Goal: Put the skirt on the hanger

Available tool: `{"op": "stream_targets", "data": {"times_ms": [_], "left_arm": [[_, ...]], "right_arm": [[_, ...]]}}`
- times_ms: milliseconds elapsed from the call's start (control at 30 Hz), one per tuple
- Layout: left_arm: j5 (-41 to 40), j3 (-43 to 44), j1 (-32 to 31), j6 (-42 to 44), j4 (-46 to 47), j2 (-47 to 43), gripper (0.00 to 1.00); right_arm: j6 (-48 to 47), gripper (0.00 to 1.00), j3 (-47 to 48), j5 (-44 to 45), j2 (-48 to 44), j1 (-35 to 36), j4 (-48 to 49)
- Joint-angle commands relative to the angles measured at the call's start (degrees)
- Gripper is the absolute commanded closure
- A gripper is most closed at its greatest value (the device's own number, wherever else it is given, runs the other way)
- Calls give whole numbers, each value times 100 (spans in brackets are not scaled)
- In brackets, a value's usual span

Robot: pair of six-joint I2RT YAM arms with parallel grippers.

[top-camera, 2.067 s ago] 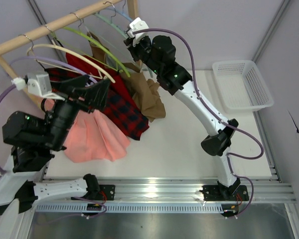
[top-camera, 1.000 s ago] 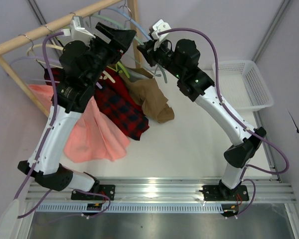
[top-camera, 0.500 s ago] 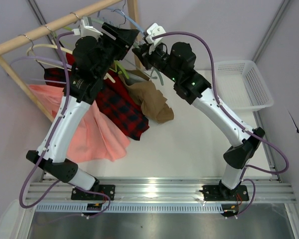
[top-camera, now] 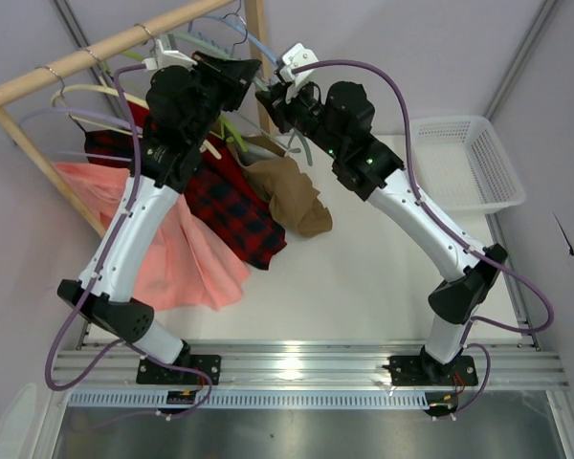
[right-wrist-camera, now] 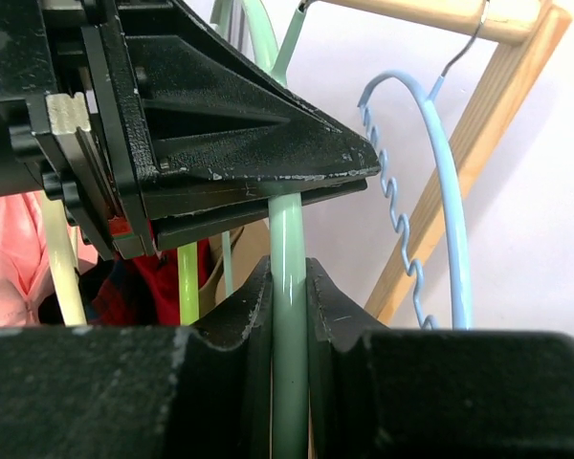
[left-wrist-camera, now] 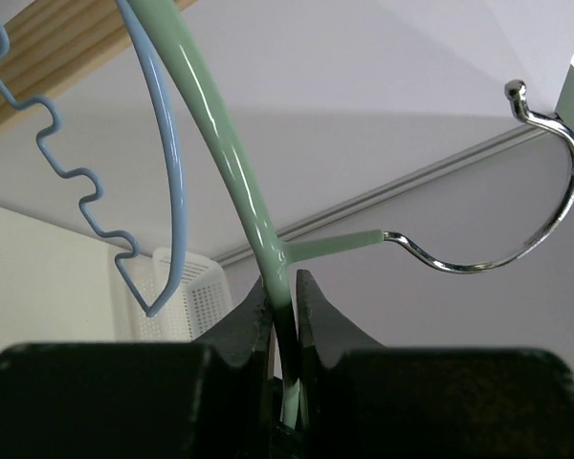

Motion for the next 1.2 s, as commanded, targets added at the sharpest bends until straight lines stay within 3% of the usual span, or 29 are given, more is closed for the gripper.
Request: {"op": "stream_targets", "data": {"times_ms": [0, 167, 333, 633, 1000, 1167], "left_arm": [[232, 180, 216, -22, 523, 96, 94], [408, 742, 523, -198, 355, 333, 99], [462, 998, 646, -269, 206, 492, 100], [541, 1059, 778, -313, 241, 536, 100], [532, 1341, 840, -234, 144, 536, 99], [567, 1332, 840, -260, 153, 545, 99]], "right_arm": [[121, 89, 461, 109, -176, 86, 1107], [25, 68, 435, 293, -211, 77, 913], [-98, 55, 330, 320, -220, 77, 712], [-248, 57, -233, 425, -448, -19, 448], [-72, 49, -347, -137, -422, -353, -141], [-107, 58, -391, -269, -369, -353, -326]]}}
